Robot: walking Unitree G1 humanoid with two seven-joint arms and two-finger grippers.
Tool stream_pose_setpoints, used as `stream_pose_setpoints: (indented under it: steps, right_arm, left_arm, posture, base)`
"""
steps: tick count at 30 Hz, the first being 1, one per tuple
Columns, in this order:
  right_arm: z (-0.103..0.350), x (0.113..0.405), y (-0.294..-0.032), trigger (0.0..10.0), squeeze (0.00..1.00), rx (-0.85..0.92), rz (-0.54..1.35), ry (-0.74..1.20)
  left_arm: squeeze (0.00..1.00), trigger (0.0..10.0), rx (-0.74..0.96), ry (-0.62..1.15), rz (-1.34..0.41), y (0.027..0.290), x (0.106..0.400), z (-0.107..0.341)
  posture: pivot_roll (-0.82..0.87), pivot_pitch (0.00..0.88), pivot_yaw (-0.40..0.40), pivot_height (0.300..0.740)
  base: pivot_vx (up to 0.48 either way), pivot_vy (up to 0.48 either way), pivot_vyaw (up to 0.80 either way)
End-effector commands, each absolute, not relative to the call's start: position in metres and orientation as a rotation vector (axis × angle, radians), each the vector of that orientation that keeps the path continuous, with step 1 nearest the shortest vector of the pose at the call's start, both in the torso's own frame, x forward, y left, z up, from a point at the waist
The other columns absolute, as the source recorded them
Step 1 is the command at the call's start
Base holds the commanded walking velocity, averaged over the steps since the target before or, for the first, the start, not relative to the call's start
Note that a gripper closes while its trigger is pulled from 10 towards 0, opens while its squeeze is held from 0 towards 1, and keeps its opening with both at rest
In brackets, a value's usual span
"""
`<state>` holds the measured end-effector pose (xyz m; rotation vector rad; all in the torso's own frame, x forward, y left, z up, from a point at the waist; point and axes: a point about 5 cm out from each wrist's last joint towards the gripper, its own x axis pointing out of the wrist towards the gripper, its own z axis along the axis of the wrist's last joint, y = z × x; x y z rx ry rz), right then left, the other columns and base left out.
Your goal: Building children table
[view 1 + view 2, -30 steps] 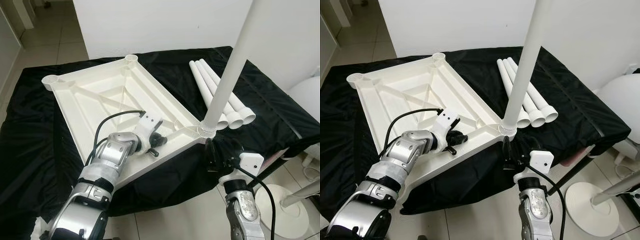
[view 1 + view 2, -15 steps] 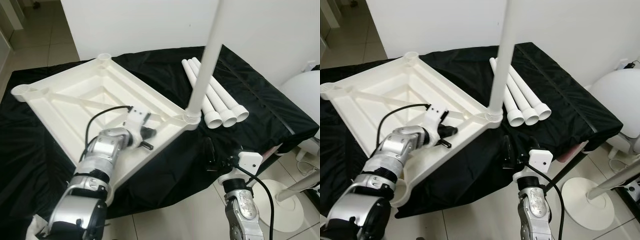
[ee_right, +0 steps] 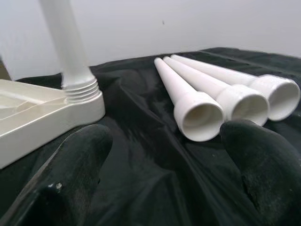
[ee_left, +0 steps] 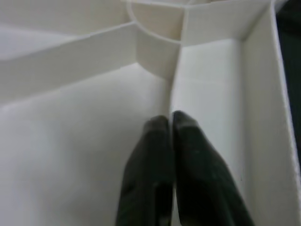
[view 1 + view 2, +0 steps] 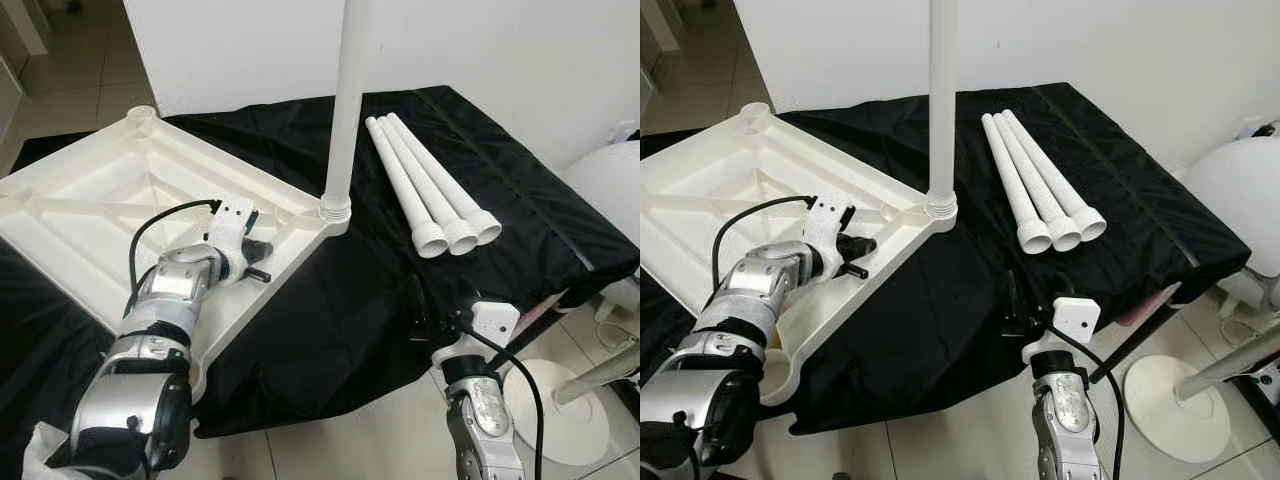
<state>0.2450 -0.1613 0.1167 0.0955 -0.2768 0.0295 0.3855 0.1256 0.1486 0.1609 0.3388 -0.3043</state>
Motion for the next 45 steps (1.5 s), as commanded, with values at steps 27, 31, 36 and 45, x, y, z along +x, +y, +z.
stream_pose_setpoints:
  steps: [27,31,36,45]
  right_arm:
    - [0.109,0.244,-0.159,10.0,0.00,0.091,0.021,-0.244]
    - [0.109,0.244,-0.161,10.0,0.00,0.089,0.016,-0.245]
    - [0.108,0.246,-0.167,10.0,0.00,0.077,-0.007,-0.245]
    - [0.111,0.251,-0.178,10.0,0.00,0.059,-0.027,-0.253]
  left_arm:
    - [0.00,10.0,0.129,-0.019,-0.591,0.073,0.366,0.190]
    - [0.00,10.0,0.212,-0.078,-0.627,0.083,0.362,0.194]
    - [0.00,10.0,0.336,-0.099,-0.613,0.114,0.359,0.192]
    - [1.00,10.0,0.327,0.025,-0.652,0.176,0.346,0.175]
  posture:
    - [-0.02,0.041,0.029,0.740]
    - [-0.02,0.048,0.031,0.740]
    - [-0.01,0.060,0.032,0.740]
    - [0.01,0.069,0.024,0.740]
  base:
    - [0.000,0.000,0.00]
    - [0.000,0.000,0.00]
    - [0.000,0.000,0.00]
    - [0.000,0.000,0.00]
